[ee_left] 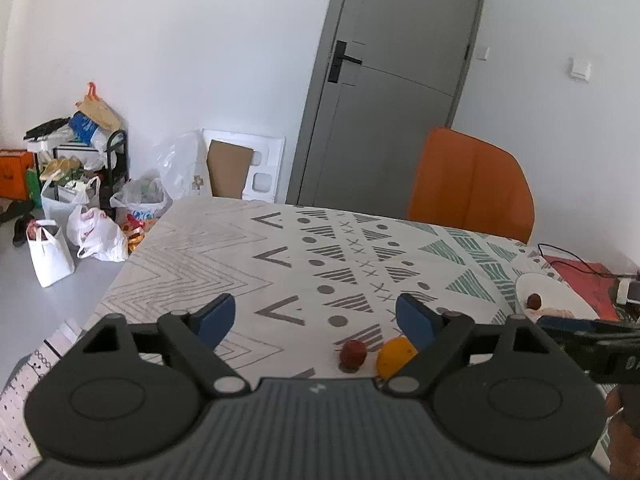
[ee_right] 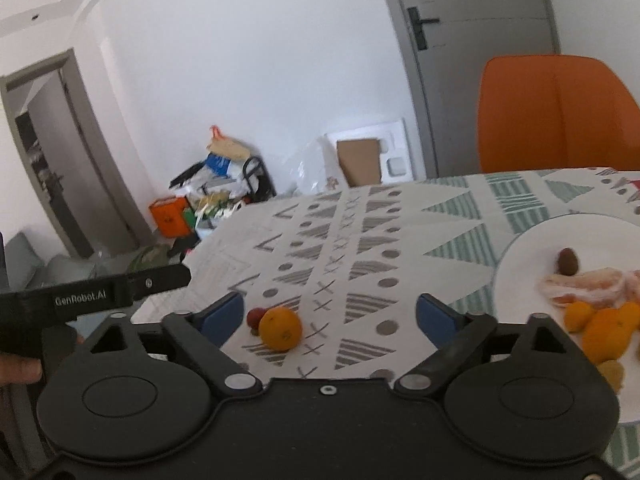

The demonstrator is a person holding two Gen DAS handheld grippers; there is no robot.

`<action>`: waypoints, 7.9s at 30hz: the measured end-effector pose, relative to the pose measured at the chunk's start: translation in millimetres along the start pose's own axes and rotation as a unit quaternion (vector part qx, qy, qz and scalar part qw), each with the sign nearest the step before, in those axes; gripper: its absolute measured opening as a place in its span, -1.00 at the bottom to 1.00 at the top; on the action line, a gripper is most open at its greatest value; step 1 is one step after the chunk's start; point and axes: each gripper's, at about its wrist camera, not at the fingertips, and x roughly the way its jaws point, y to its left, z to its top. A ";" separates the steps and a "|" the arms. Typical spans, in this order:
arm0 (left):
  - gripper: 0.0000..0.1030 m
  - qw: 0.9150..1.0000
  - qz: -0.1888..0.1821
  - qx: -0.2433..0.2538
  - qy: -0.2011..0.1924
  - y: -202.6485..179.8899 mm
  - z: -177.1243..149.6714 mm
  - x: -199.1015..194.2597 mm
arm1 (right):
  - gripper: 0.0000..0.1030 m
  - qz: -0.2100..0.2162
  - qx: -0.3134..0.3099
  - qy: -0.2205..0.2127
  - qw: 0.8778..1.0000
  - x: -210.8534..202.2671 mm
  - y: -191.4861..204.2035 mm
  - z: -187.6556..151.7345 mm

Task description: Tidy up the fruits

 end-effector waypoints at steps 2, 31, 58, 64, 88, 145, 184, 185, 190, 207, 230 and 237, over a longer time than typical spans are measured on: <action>0.61 1.000 -0.002 -0.005 0.003 5.0 -1.8 1.8 | 0.62 0.006 -0.007 0.010 1.000 7.0 5.6 0.3; 0.13 0.999 -0.002 -0.019 0.044 27.6 -9.8 32.3 | -0.33 0.046 -0.019 0.067 0.996 58.7 29.2 -0.6; -0.64 0.998 -0.020 0.013 0.055 -9.7 -2.2 44.5 | -0.33 0.015 0.008 0.013 1.000 20.5 -9.9 22.4; -0.64 0.999 -0.026 0.010 0.042 -15.9 4.1 40.1 | -0.33 0.011 -0.005 0.001 1.000 6.9 -9.2 26.1; -0.64 0.992 -0.102 0.061 0.048 -106.7 -7.3 49.1 | -0.33 -0.056 0.042 -0.015 0.997 -46.3 -83.1 2.8; 0.67 0.982 -0.099 0.158 0.026 -190.5 4.7 40.9 | 0.31 -0.089 0.118 -0.059 0.987 -87.5 -162.6 -22.3; 1.00 0.994 -0.040 0.098 -0.035 -99.8 12.0 -89.5 | 1.00 -0.071 0.038 -0.096 0.992 -145.3 -50.1 -10.7; 1.00 0.994 -0.038 0.095 -0.037 -97.1 11.8 -92.4 | 1.00 -0.070 0.039 -0.097 0.992 -147.3 -49.0 -11.1; 1.00 0.995 -0.035 0.082 -0.038 -87.2 8.8 -105.1 | 1.00 -0.065 0.034 -0.100 0.992 -158.2 -37.3 -14.9; 1.00 0.997 -0.006 0.066 -0.044 -63.1 -13.3 -135.3 | 1.00 -0.076 -0.002 -0.097 0.992 -173.3 -15.4 -34.5; 1.00 0.998 0.034 0.053 0.007 -41.5 -57.1 -121.6 | 1.00 -0.083 0.002 -0.039 0.996 -160.2 -31.3 -79.5; 1.00 0.998 0.031 0.060 0.012 -45.6 -63.6 -122.9 | 1.00 -0.074 -0.002 -0.035 0.997 -158.1 -24.8 -81.6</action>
